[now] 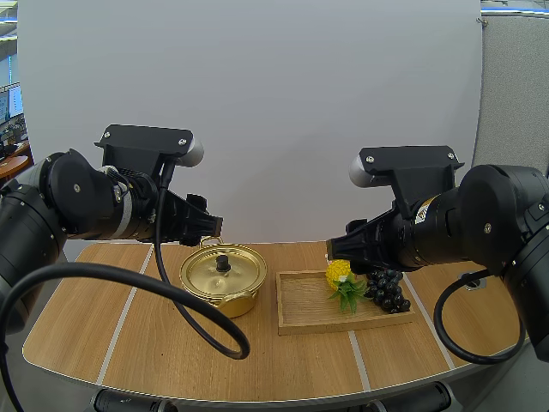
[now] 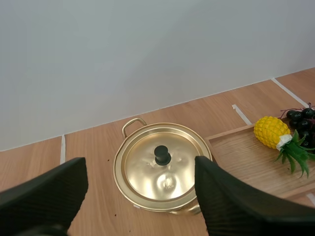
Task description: Open the pot, put the pineapple inside, and close it
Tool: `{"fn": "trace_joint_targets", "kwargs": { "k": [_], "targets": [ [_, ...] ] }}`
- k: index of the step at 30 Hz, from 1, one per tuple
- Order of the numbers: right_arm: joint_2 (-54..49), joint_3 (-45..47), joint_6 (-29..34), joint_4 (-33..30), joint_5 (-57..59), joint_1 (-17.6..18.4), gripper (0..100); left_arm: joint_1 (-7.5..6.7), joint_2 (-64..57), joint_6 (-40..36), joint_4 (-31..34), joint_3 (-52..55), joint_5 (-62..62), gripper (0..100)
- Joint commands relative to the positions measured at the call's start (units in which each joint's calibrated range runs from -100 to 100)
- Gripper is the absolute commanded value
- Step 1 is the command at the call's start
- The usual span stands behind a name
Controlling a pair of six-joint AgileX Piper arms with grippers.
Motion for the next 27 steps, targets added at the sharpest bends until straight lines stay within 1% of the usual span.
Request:
{"fn": "trace_joint_targets", "kwargs": {
  "k": [1,3,6,10,20,27],
  "targets": [
    [0.06,-0.36,0.86,0.40,-1.12,-0.18,100,-0.01,1.48,3.89,-1.54,-0.21,-1.04,100],
    [0.06,-0.36,0.86,0.54,-1.12,-0.18,100,-0.01,2.99,7.36,-3.31,-0.21,-1.04,100],
    [0.06,-0.36,0.86,0.63,-1.12,-0.18,100,-0.01,6.69,14.19,-7.94,-0.21,-1.04,100],
    [0.06,-0.36,0.86,0.63,-1.12,-0.18,100,-0.01,11.82,19.82,-11.39,-1.19,-0.88,100],
    [0.06,-0.36,0.86,0.57,-0.63,-0.18,100,-0.17,27.50,22.29,-13.20,-10.86,0.91,100],
    [0.06,-0.36,0.49,0.57,0.29,-0.18,100,-0.17,37.45,25.15,-13.28,-14.88,0.91,100]
  ]
}}
